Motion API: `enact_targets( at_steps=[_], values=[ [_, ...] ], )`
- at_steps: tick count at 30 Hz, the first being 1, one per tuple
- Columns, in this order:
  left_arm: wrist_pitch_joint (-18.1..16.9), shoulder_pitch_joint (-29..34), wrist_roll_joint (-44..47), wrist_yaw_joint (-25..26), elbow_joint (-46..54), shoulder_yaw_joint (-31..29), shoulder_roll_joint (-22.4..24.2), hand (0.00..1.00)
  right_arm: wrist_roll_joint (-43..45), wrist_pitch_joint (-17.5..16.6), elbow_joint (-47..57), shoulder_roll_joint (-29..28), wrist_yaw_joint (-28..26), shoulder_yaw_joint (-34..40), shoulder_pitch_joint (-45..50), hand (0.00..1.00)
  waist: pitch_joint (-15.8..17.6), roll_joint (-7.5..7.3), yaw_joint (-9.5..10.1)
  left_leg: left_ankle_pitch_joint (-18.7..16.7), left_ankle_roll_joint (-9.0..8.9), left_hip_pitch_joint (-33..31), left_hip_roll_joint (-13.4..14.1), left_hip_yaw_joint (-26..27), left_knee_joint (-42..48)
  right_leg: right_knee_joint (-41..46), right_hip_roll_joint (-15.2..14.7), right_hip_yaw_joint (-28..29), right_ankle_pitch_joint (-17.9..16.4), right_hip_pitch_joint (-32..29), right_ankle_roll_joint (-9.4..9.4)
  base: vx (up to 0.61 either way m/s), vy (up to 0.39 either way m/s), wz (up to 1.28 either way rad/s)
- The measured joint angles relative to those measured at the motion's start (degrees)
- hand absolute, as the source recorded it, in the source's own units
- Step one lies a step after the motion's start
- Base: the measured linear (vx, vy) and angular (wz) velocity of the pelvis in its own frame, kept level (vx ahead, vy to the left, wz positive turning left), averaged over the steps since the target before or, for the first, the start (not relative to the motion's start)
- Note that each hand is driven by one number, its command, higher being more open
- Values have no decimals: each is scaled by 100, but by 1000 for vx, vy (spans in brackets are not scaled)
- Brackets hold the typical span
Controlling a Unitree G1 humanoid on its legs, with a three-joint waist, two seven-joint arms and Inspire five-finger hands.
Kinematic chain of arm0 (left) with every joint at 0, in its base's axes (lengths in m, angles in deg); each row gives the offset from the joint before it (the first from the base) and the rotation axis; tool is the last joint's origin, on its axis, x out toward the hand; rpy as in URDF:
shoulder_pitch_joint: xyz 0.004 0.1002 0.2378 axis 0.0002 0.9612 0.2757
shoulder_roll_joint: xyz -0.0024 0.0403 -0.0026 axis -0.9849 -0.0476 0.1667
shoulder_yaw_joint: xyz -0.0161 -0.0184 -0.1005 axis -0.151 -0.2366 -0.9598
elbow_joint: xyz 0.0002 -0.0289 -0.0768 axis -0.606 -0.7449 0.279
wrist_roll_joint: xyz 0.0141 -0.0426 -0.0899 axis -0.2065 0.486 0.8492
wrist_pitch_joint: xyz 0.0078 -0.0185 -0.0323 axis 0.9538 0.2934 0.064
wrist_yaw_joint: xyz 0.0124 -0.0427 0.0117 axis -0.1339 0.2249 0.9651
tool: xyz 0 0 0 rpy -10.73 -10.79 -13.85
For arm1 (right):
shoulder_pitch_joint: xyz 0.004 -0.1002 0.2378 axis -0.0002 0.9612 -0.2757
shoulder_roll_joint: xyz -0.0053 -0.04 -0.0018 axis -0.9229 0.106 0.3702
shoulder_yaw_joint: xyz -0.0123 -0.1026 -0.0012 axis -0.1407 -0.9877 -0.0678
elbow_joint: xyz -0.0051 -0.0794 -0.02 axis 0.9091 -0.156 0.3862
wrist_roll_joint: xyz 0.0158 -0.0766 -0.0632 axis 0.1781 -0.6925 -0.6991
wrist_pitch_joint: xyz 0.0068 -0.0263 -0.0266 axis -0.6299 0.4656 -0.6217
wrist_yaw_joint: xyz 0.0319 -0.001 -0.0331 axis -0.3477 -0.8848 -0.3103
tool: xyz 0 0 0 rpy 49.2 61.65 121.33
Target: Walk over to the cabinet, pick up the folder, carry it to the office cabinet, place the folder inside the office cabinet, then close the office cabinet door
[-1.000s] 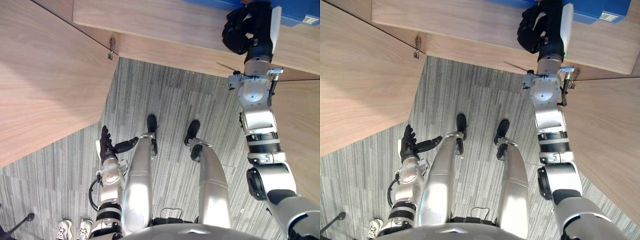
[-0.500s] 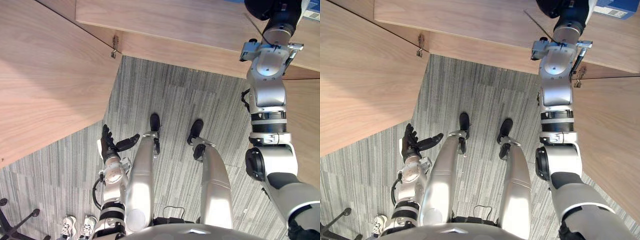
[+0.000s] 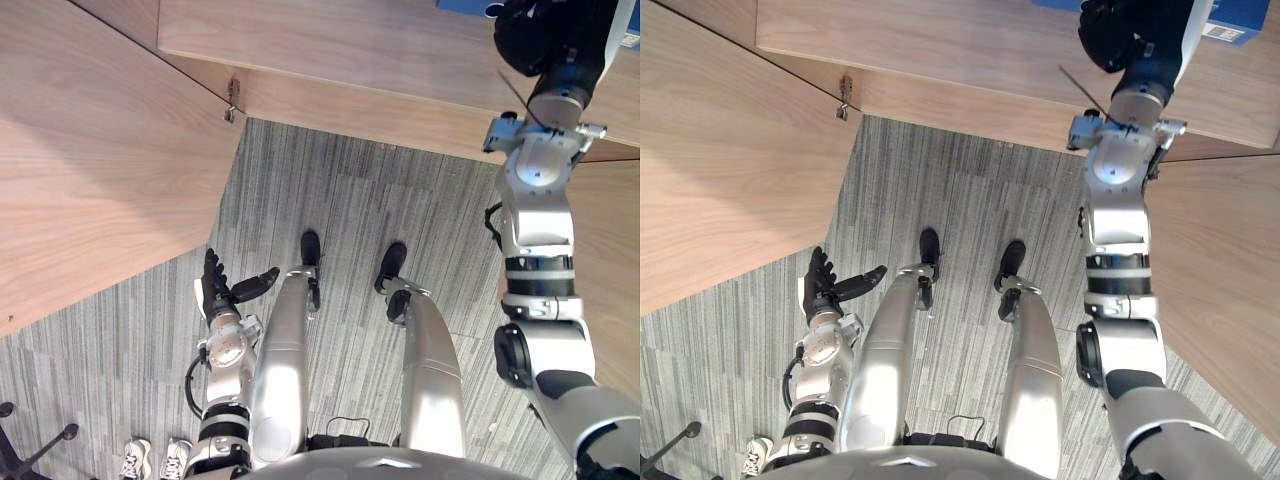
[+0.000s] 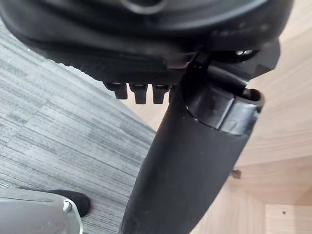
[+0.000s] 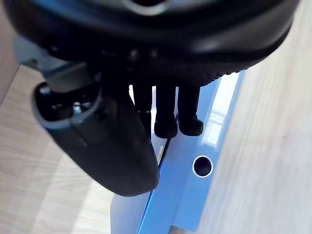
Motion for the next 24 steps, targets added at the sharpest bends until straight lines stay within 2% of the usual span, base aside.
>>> enact_targets(
  at_steps=[3,6,10,14,18,19,21,24],
  values=[
    [36,1,-5,-10,-8,-4,19,100,-22,-62,366,-14,-5,-156,636,0,-2,3,-38,-111,-39,130,35,20,79,1,12,0,-11,164,16,-17,3,-6],
    [98,-1,-38,-97,-20,-2,47,100,-21,-219,742,-92,-104,-433,1383,0,-5,6,-79,-196,-6,386,45,65,136,7,13,37,-46,421,67,-7,20,-7],
    [145,68,-131,-202,-143,5,55,100,-18,-517,1275,-546,-459,-801,2602,0,-52,3,-109,-365,-10,1008,41,112,129,4,-7,58,-189,1040,104,9,0,-1],
    [165,311,-356,-310,-355,16,60,100,-20,-816,1604,-869,-907,-1159,3715,0,-384,-26,-152,-501,-17,1576,30,133,30,-92,-16,35,-326,1607,151,78,-22,2],
    [234,719,-506,-393,-741,148,3,100,-23,-954,1526,-1335,-1322,-1174,4745,0,-782,-200,-258,-465,0,2413,-37,185,-455,-514,-12,13,-358,2390,194,151,-5,1],
    [261,821,-567,-409,-979,250,-64,100,-23,-1029,1266,-1439,-1399,-1163,4979,100,-972,-266,-295,-422,-23,2625,-72,197,-679,-714,-8,10,-348,2579,213,193,3,0],
    [282,930,-574,-460,-1283,382,-145,100,-29,-1056,692,-1543,-1506,-1146,5142,100,-1168,-352,-385,-324,-34,2963,-120,196,-1034,-1029,7,-12,-292,2892,264,174,-6,6],
    [354,931,-688,-544,-1745,449,-167,100,-191,-1017,-686,-1576,-1598,-1069,5117,100,-1375,-345,-472,-65,-104,3460,-186,174,-1701,-1732,70,-75,-29,3406,314,144,-7,4]
  ],
)
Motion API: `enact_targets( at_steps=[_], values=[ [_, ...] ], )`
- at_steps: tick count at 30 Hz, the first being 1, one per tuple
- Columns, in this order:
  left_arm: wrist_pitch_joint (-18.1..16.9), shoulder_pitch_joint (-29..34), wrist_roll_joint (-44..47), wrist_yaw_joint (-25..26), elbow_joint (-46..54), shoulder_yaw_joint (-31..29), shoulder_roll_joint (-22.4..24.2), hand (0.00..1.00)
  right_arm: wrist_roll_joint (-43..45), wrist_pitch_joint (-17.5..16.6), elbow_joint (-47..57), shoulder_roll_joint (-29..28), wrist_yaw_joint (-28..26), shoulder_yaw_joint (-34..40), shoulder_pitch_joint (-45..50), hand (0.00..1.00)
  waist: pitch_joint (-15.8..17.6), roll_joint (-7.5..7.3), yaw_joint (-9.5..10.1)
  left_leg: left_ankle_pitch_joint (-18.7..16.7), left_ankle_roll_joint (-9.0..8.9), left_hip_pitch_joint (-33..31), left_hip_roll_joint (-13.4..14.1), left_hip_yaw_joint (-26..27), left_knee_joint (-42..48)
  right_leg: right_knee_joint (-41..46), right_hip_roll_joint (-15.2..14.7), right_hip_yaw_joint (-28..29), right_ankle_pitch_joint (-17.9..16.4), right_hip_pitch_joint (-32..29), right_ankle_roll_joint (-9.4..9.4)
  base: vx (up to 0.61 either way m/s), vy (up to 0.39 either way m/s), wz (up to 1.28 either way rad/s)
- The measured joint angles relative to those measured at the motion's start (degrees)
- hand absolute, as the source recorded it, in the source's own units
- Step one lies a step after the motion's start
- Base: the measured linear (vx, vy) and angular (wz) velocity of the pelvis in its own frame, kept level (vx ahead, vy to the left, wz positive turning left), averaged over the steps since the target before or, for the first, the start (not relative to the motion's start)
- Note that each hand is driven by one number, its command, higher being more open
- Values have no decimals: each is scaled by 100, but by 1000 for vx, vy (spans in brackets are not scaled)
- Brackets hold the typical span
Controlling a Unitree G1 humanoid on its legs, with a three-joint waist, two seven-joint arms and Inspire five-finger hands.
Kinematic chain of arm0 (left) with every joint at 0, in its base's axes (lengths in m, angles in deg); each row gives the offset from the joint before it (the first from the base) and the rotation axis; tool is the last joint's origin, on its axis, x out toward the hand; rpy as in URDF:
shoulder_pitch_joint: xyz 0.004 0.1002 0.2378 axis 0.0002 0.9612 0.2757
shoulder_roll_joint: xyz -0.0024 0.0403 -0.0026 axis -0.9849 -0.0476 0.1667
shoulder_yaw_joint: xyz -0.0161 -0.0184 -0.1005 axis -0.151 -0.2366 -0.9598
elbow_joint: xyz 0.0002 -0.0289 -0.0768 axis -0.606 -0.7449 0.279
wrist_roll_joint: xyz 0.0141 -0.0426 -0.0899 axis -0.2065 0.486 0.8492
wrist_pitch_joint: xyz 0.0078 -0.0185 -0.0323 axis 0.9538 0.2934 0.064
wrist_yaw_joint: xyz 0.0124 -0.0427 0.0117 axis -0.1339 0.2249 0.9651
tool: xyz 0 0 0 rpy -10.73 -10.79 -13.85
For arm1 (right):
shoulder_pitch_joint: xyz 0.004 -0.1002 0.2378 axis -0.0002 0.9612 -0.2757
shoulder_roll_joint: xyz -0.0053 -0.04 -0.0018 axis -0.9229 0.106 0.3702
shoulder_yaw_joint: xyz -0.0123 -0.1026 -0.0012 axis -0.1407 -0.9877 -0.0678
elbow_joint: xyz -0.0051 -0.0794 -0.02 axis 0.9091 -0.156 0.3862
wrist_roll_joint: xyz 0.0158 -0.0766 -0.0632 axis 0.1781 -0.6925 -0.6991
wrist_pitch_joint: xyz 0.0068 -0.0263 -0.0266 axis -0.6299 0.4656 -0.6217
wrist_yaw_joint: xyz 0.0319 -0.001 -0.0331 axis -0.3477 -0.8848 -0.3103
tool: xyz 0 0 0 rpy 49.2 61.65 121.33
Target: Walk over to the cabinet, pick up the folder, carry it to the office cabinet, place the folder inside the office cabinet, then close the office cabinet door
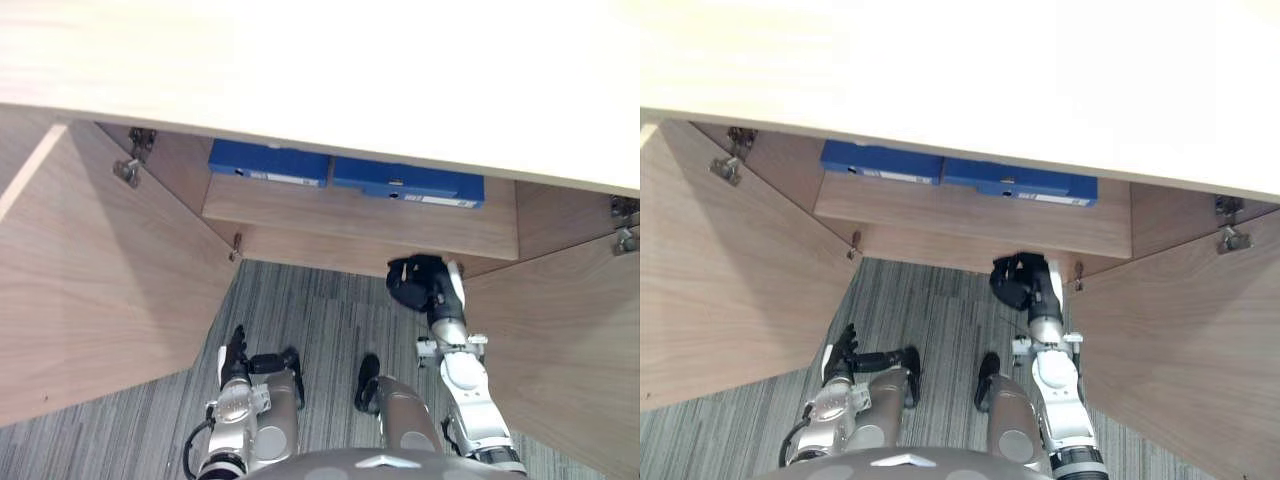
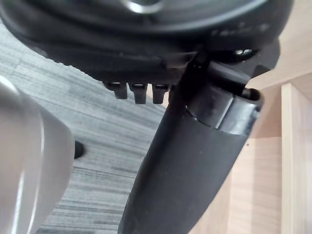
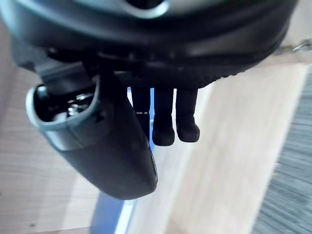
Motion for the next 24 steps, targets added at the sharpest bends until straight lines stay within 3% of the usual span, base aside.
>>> enact_targets(
  at_steps=[2,8,19,24],
  values=[
    [9,6,-85,-41,-161,19,-37,100,-144,133,-852,-17,-51,147,-11,100,-49,72,-20,187,-44,405,-42,16,-512,-547,56,-15,221,413,32,156,-7,0],
    [26,122,-274,-98,-413,36,-252,100,-375,272,-2068,-72,-48,417,-38,100,-254,140,-91,449,-157,1247,-86,136,-1337,-1237,129,20,516,1132,100,70,-3,-8],
    [65,199,-495,-237,-999,166,-348,100,-528,519,-3512,-141,254,1117,-299,100,-509,3,-205,988,89,1937,-257,121,-2184,-1795,117,30,873,1675,117,-68,12,0],
    [156,223,-497,-238,-1095,135,-352,100,-384,668,-3797,-234,296,1398,-206,100,-581,19,-224,1194,74,2126,-284,125,-2549,-1809,118,65,874,1689,151,-115,7,-1]
  ],
)
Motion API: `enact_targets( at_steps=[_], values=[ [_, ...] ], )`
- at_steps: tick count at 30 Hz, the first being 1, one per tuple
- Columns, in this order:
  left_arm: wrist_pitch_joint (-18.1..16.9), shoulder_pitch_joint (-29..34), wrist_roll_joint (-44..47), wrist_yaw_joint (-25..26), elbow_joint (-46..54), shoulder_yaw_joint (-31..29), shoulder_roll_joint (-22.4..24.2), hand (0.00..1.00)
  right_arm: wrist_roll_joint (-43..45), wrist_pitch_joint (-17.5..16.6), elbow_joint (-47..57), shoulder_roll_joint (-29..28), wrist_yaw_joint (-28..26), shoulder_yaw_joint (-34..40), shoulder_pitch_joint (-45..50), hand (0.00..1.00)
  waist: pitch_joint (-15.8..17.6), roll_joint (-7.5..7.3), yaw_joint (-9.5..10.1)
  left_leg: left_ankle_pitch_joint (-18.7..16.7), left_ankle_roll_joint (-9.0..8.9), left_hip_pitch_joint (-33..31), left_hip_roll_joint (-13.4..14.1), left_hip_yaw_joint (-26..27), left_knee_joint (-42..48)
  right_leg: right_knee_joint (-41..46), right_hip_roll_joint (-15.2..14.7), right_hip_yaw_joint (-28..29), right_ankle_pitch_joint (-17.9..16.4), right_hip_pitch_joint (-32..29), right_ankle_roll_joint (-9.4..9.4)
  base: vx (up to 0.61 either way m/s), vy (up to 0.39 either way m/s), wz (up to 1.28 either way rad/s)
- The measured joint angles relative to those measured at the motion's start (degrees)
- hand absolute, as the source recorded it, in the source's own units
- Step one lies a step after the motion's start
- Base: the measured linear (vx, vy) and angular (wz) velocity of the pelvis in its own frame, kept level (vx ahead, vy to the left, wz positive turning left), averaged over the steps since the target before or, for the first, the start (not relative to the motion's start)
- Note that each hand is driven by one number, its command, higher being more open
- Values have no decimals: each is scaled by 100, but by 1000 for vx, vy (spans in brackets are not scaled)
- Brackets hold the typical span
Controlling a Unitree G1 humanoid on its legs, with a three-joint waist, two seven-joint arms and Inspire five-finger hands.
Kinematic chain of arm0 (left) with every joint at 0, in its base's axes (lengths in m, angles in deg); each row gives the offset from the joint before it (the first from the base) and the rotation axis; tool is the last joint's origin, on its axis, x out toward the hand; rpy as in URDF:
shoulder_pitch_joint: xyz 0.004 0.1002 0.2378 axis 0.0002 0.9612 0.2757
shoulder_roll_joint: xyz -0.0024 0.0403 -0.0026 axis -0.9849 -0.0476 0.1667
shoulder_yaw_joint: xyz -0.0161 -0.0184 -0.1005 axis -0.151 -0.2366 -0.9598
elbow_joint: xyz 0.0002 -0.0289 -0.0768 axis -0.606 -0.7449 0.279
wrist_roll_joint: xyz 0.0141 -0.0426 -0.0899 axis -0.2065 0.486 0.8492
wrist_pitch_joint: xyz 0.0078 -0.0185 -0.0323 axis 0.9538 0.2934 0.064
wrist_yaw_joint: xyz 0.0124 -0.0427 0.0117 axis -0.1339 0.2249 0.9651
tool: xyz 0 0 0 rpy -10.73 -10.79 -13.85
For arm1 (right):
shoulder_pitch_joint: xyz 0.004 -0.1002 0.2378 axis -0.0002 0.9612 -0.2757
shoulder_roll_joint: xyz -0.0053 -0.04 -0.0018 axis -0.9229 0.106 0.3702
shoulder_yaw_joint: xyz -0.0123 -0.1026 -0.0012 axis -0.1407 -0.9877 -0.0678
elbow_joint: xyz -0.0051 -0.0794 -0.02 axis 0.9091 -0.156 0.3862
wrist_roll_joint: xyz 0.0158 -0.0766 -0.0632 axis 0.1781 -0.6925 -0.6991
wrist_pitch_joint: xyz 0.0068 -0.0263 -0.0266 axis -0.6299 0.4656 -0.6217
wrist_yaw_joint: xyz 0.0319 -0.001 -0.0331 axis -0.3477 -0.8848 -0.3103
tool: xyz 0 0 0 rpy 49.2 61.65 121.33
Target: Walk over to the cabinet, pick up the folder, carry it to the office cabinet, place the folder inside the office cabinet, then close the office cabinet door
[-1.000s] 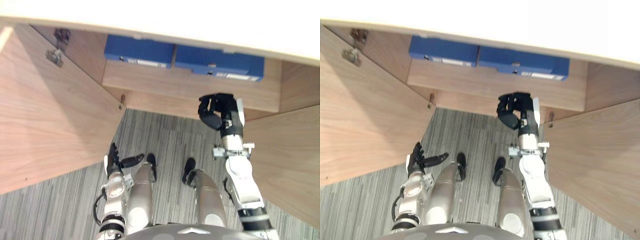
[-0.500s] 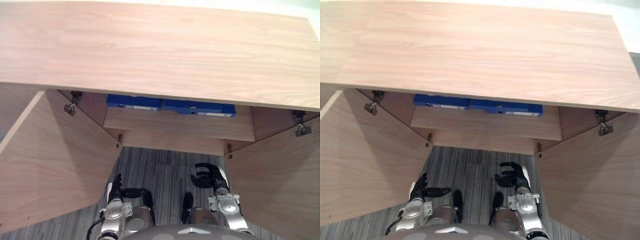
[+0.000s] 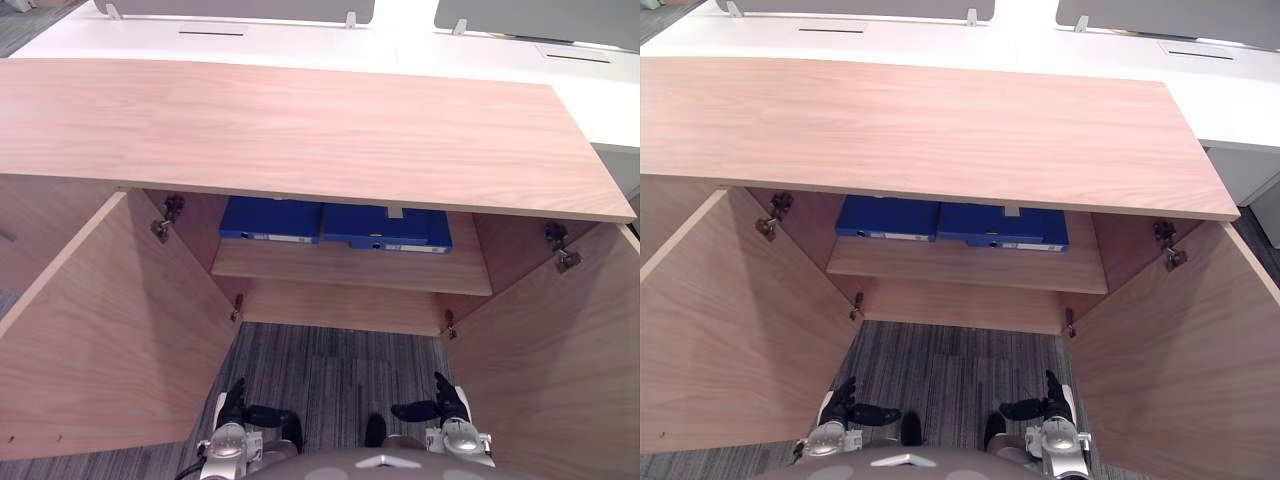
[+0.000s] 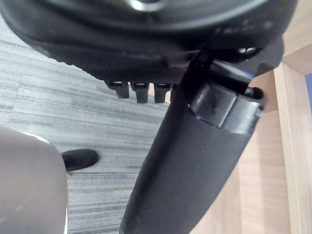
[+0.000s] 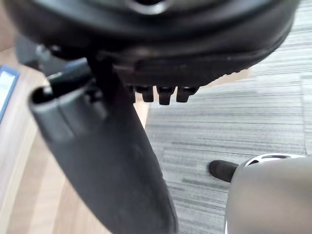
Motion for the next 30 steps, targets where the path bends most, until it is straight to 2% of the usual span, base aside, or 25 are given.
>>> enact_targets(
  at_steps=[4,8,14,18,22,28,30],
  values=[
    [1,-19,-2,2,-92,-41,-6,100,286,16,-70,-8,39,183,4,100,-26,-15,-18,-5,3,113,-3,92,-3,-4,17,166,14,42,21,-67,12,-17],
    [9,-9,-39,5,-131,-135,4,100,644,14,-108,-44,86,476,45,100,-50,-6,-30,-112,-8,350,14,412,-1,-65,72,497,78,146,20,18,10,-39],
    [22,-17,-62,28,-203,-156,2,100,1041,9,49,-61,217,1017,206,100,-85,30,-161,-316,-7,600,34,950,28,-181,183,1038,188,189,19,40,27,-49],
    [80,-2,-67,50,-203,-100,2,100,1333,-39,878,-195,448,1530,545,100,-107,61,-322,-539,-16,702,70,1510,128,-164,303,1599,195,37,15,44,34,-69],
    [88,-7,-68,91,-201,-91,10,100,1776,-139,1678,-358,703,1967,709,100,-115,77,-370,-875,-47,737,162,2107,464,-95,465,2208,200,-123,9,66,22,-85],
    [75,-62,-136,123,-185,-97,84,100,1973,-264,2464,-509,998,2285,705,100,-113,125,-523,-1092,-53,734,230,2542,671,53,628,2746,200,-359,9,50,0,-56],
    [70,-70,-271,112,-163,-97,167,100,1978,-284,2864,-520,1132,2472,651,100,-120,201,-585,-1149,-64,723,247,2558,691,82,654,2834,201,-424,10,9,-12,-27]
  ],
)
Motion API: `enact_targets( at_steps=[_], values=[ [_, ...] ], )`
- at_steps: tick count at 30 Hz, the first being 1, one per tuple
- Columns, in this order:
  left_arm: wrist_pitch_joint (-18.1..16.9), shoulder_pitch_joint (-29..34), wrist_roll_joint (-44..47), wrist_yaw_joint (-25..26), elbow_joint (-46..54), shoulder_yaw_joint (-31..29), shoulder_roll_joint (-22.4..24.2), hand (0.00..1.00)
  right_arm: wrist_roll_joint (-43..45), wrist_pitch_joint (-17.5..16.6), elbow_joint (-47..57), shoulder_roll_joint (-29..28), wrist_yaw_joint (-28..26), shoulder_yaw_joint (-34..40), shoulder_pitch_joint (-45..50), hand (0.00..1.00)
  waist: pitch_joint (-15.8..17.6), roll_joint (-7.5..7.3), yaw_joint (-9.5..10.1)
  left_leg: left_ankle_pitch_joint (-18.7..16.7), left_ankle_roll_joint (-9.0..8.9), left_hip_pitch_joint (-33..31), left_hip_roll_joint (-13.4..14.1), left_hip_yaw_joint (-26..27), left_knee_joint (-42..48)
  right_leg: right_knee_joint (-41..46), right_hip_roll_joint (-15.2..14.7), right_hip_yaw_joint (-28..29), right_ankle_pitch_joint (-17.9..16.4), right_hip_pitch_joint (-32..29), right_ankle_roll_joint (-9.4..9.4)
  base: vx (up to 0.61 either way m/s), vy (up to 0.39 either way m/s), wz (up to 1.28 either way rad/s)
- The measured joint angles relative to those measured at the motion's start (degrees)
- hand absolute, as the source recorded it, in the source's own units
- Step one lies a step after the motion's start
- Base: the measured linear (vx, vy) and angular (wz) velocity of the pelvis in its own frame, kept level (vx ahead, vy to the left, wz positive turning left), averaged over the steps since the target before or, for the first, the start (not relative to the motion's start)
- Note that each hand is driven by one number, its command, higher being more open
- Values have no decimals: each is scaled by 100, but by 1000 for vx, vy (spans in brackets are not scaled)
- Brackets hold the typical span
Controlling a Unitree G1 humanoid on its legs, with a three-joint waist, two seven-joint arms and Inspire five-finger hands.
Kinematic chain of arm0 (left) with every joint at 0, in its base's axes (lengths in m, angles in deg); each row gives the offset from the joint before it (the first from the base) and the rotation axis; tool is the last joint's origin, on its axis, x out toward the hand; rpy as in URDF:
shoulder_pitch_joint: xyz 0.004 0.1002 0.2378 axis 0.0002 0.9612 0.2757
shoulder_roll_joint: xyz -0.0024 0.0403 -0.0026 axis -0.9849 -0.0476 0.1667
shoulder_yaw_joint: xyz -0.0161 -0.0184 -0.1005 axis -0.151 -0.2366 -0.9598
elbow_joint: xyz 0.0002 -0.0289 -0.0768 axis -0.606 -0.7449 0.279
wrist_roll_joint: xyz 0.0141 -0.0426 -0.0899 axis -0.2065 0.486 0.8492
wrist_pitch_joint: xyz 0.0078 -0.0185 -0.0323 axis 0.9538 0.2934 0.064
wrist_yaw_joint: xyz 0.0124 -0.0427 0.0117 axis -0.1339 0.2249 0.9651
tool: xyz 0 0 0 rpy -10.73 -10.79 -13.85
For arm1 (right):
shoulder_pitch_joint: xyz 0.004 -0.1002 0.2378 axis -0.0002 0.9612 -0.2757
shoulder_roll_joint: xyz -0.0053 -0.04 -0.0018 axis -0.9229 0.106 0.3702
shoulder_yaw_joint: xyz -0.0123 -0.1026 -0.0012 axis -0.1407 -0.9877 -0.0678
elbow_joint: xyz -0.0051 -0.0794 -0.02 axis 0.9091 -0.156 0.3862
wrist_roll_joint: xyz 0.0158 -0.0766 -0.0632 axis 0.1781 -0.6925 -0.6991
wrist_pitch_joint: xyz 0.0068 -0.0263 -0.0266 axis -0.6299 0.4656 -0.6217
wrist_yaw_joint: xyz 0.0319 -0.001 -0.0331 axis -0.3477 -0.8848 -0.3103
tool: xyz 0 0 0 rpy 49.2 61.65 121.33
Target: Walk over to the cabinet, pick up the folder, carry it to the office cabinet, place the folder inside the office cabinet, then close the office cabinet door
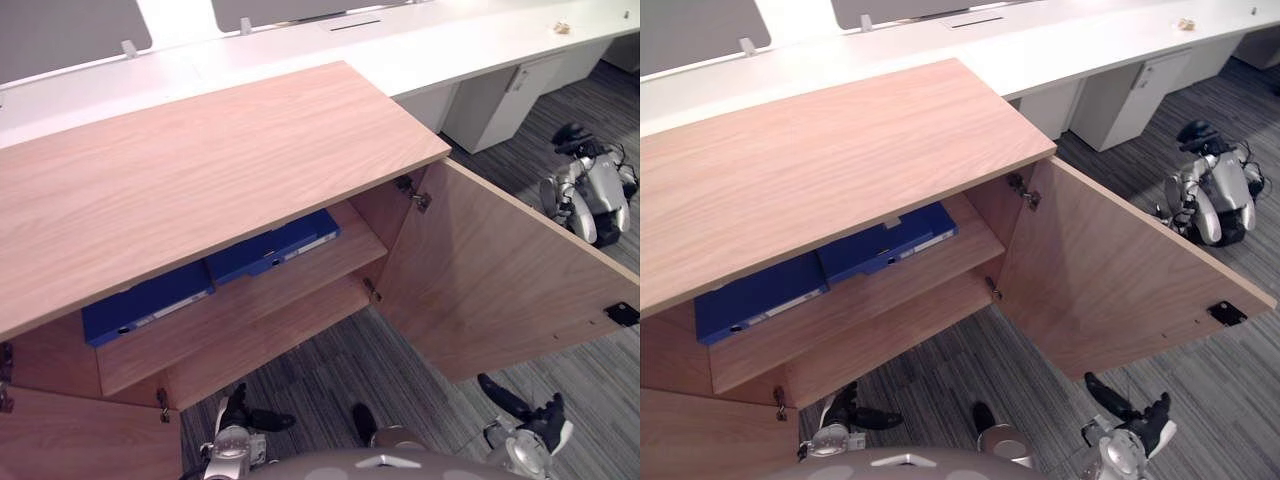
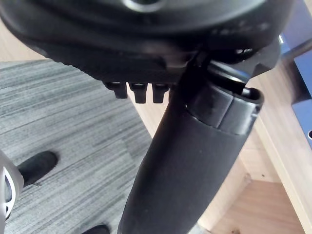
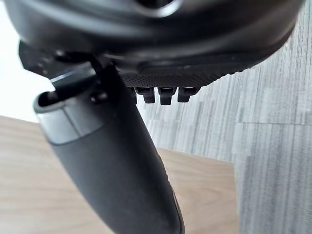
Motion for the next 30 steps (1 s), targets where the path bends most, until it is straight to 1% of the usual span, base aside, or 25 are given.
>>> enact_targets(
  at_steps=[4,7,10,14,18,19,23,26,27,30],
  values=[
    [-1,11,-29,-35,18,5,28,100,-18,-50,477,78,74,217,-219,100,-1,61,-45,-52,-23,-56,7,17,82,39,20,67,2,-90,4,-19,-12,-9],
    [-22,9,-79,-81,18,181,-9,100,-20,-75,476,489,145,365,-696,100,36,132,-47,-57,-27,-167,-11,13,140,9,3,84,50,-180,17,-43,-11,-2],
    [-25,36,-134,-96,16,203,-17,100,-23,-78,474,761,139,363,-943,100,73,196,-47,-57,-26,-219,-2,-5,166,-109,-3,87,131,-175,11,0,0,0],
    [-56,100,-145,-138,8,395,-111,100,-23,-78,434,1248,18,333,-1241,100,85,280,-42,-55,-25,-309,12,-50,190,-296,-14,84,246,-170,1,0,0,0],
    [-79,98,-172,-190,-32,441,-142,100,-23,-82,203,1754,-126,173,-1363,100,90,287,-48,-54,-23,-330,10,-114,192,-386,-25,78,293,-149,4,0,0,0],
    [-99,93,-174,-211,-33,458,-149,100,-24,-84,175,1877,-226,85,-1364,100,89,288,-67,-54,-23,-351,5,-197,191,-430,-34,64,318,-145,7,0,0,0],
    [-125,102,-180,-230,-36,618,-173,100,-20,-86,170,1910,-335,-27,-1372,100,88,290,-80,-50,-17,-385,5,-250,197,-496,-47,25,356,-135,-3,11,-1,5],
    [-125,117,-182,-234,-46,650,-170,100,-20,-85,169,1910,-329,-95,-1348,100,88,289,-185,-48,-13,-390,0,-369,214,-595,-88,-77,382,-42,-3,4,2,15],
    [-125,109,-185,-235,-46,661,-170,100,-20,-86,179,1904,-332,-112,-1345,100,89,289,-187,-48,-13,-394,-8,-370,214,-657,-104,-76,417,-20,3,-7,6,7],
    [-125,106,-227,-232,-55,661,-161,100,-22,-93,377,1732,-316,-164,-1201,100,88,290,-193,-41,-4,-397,-6,-385,215,-687,-108,-87,438,-6,3,0,0,0]
  ],
)
